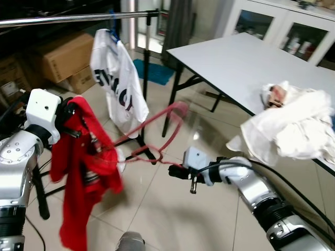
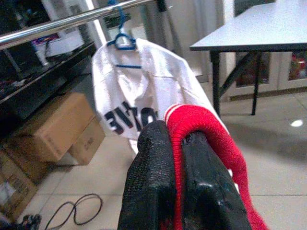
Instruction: Hang hanger
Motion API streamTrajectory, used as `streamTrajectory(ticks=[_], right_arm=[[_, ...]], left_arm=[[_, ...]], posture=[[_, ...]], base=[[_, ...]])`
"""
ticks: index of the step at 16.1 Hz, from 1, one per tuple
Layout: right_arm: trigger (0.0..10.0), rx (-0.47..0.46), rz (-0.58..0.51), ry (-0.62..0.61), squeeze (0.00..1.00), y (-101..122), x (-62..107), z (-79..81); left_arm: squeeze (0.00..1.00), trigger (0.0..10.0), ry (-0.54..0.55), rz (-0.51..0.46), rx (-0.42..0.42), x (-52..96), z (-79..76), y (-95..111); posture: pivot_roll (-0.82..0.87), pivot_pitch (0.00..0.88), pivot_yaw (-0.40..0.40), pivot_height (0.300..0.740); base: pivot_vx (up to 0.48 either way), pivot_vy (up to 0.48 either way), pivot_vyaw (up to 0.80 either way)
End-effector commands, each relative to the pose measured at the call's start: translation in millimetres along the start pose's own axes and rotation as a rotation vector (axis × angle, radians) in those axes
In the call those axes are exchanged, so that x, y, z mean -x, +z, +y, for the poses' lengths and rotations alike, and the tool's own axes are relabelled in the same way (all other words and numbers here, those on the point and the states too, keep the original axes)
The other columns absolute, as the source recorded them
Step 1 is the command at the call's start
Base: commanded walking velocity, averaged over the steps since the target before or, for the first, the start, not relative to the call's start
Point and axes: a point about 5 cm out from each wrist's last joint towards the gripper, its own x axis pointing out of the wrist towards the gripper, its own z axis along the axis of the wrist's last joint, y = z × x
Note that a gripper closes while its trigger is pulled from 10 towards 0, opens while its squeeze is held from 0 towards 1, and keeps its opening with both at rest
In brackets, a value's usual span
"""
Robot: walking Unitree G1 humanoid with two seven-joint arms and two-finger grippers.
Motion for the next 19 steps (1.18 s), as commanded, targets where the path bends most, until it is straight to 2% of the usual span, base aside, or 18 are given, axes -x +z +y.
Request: streamTrajectory(ticks=[1,4,6,11,14,16,19], right_arm=[[10.0,0.029,0.026,-0.042,0.0,2,-8.1,-2.3],[10.0,0.012,0.044,-0.138,0.0,4,-18.5,-7.9],[10.0,0.003,0.063,-0.216,0.0,3,-16.8,-16.9],[10.0,0.018,0.041,-0.303,0.0,12,-3.6,-38.5],[10.0,0.022,0.045,-0.301,0.0,11,3.9,-41.7],[10.0,0.027,0.067,-0.251,0.0,2,14.3,-36.6],[10.0,0.024,0.081,-0.244,0.0,-2,14.2,-32.8]], left_arm=[[0.0,10.0,-0.033,-0.045,-0.034,-6.2,-1.3,13],[0.0,10.0,-0.083,-0.037,-0.048,-6.2,-7.9,10],[0.0,10.0,-0.09,-0.031,-0.048,-5.1,-9.0,6],[0.0,10.0,-0.096,-0.026,-0.044,-4.6,-11.1,3],[0.0,10.0,-0.1,-0.026,-0.045,-5.4,-13.4,2],[0.0,10.0,-0.104,-0.025,-0.045,-6.2,-15.7,0],[0.0,10.0,-0.108,-0.029,-0.045,-7.8,-17.4,1]], posture=[[0.18,0.044,-0.061,0.74],[0.18,0.043,-0.06,0.74],[0.18,0.044,-0.06,0.74],[0.18,0.047,-0.067,0.74],[0.17,0.048,-0.068,0.74],[0.16,0.051,-0.067,0.74],[0.15,0.054,-0.065,0.74]], base=[[0.0,0.0,0.0],[0.0,0.0,0.0],[0.0,0.0,0.0],[0.0,0.0,0.0],[0.0,0.0,0.0],[0.0,0.0,0.0],[0.0,0.0,0.0]])
